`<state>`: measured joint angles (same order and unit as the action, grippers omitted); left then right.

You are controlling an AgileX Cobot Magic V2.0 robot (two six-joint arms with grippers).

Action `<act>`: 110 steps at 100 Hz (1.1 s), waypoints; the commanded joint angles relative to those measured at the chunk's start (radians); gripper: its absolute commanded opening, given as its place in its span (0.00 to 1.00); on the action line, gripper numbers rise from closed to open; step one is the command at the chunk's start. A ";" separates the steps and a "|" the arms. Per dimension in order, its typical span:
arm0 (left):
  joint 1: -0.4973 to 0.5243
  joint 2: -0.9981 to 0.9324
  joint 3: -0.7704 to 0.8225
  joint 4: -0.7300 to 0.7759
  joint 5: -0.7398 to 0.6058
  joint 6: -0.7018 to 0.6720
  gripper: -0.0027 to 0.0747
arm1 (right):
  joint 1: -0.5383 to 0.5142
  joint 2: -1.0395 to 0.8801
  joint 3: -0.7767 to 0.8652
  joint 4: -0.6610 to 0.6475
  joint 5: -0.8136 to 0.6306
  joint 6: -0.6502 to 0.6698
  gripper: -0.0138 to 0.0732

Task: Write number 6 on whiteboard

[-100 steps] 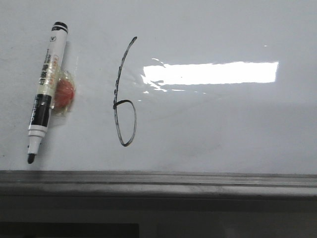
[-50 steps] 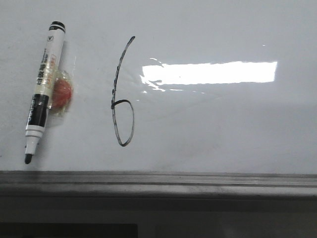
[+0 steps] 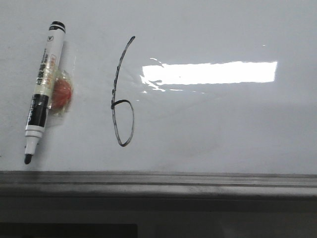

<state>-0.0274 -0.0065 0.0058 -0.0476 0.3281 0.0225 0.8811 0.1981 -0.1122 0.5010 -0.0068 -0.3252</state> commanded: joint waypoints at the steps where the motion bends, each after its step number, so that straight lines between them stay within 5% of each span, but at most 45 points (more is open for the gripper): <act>1: 0.002 -0.030 0.043 0.002 -0.050 -0.007 0.01 | -0.004 0.007 -0.029 -0.002 -0.072 -0.008 0.08; 36: 0.002 -0.030 0.043 0.002 -0.050 -0.007 0.01 | -0.083 0.007 -0.029 -0.002 -0.072 -0.008 0.08; 77: 0.004 -0.030 0.043 0.002 -0.050 -0.007 0.01 | -0.512 0.008 -0.029 -0.101 -0.072 0.000 0.08; 97: 0.004 -0.030 0.043 0.002 -0.050 -0.007 0.01 | -0.629 0.008 -0.028 -0.517 -0.025 0.393 0.08; 110: 0.004 -0.030 0.043 0.002 -0.050 -0.007 0.01 | -0.725 0.000 0.001 -0.569 -0.021 0.476 0.08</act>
<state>-0.0274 -0.0065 0.0058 -0.0476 0.3281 0.0225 0.2126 0.1981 -0.1037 0.0000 0.0372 0.0938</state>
